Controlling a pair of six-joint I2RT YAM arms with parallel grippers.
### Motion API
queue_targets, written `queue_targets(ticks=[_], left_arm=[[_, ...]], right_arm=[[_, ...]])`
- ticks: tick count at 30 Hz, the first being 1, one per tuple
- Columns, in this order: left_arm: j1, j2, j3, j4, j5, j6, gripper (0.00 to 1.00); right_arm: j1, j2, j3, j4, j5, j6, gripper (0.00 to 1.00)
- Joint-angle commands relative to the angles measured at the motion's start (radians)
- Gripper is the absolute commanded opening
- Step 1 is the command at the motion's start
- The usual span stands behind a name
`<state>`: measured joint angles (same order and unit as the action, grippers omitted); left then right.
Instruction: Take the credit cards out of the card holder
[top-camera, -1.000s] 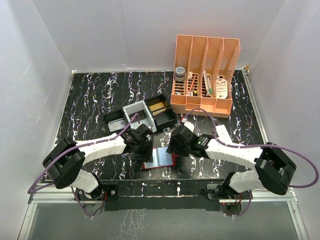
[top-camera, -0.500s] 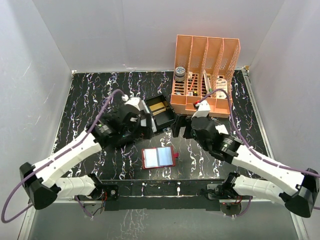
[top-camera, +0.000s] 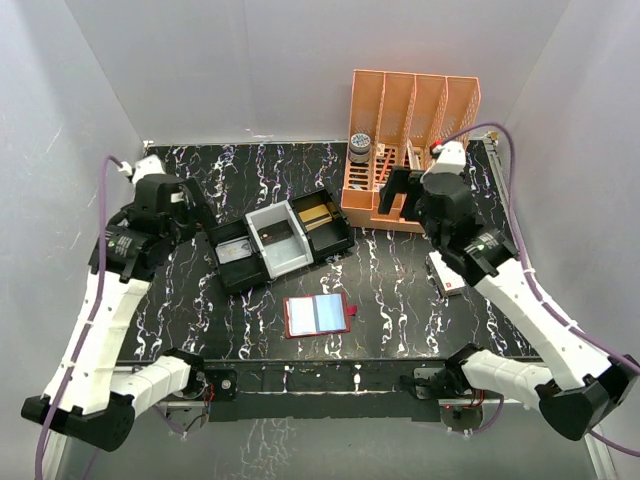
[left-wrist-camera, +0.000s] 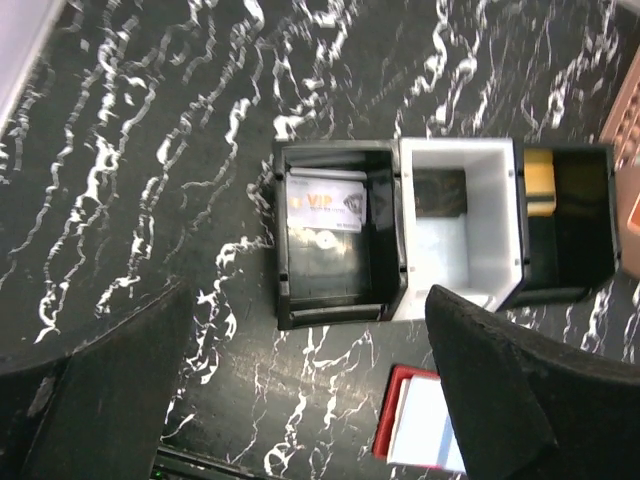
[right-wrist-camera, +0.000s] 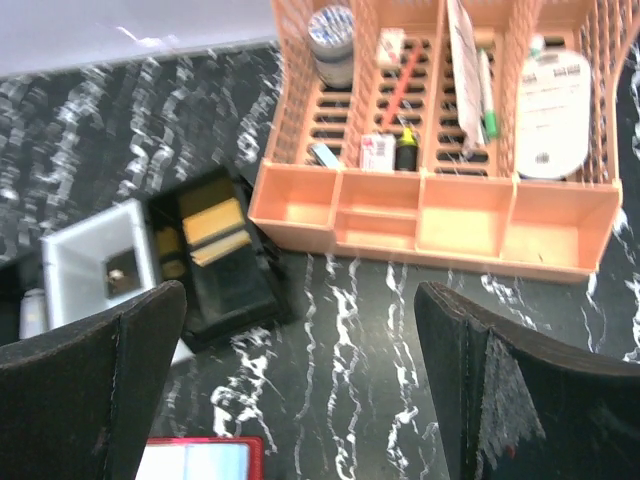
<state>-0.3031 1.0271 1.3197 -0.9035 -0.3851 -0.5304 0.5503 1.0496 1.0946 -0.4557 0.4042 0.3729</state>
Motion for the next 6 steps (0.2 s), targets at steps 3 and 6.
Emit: queue_targets(ticks=[3,6], left_arm=[[0.002,-0.053,0.151,-0.115,-0.208,-0.055,0.99],[0.002,-0.07,0.173,-0.098,-0.23,-0.02,0.99]], right_arm=[[0.001,-0.078,0.222,-0.008,-0.102,-0.073,0.98],[0.002,-0.104,0.224,0.004,-0.12,-0.077,0.98]])
